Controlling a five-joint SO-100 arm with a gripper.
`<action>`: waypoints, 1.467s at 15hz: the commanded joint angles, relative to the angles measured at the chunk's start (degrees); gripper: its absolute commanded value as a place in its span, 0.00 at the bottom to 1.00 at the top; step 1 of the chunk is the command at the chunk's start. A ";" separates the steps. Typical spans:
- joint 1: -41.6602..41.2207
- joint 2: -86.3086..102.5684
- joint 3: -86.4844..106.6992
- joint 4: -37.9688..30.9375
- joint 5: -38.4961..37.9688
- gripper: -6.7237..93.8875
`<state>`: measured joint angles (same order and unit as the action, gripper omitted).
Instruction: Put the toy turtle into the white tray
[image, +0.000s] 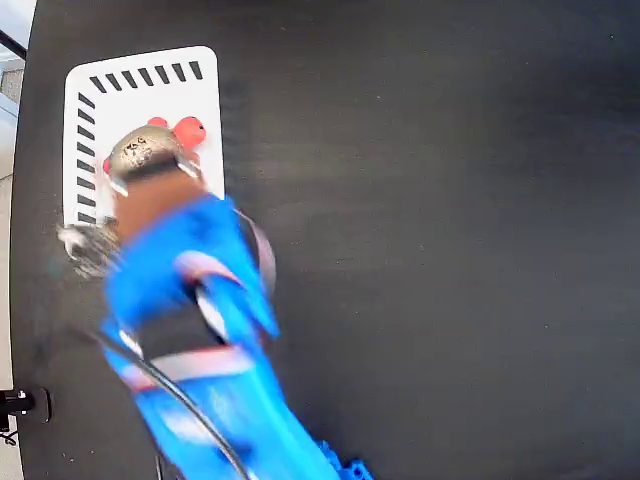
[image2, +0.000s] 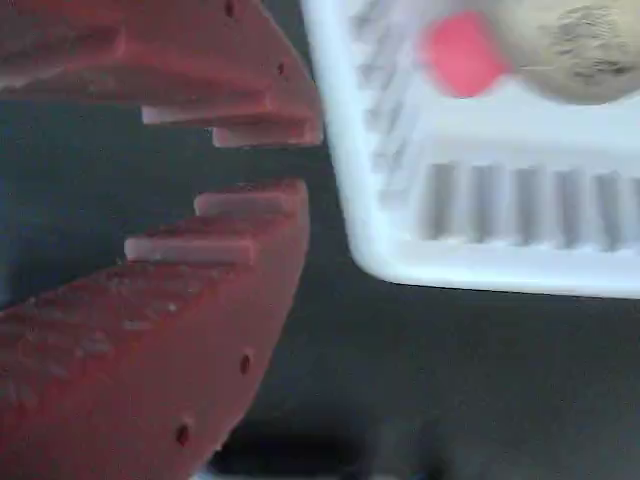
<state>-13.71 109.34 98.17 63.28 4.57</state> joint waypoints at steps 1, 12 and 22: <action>3.34 18.72 19.42 -8.09 -0.62 0.07; 10.55 69.17 67.76 -0.79 -3.96 0.06; 10.90 76.90 69.43 8.35 -3.52 0.06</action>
<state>-1.85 185.80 167.96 70.93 0.70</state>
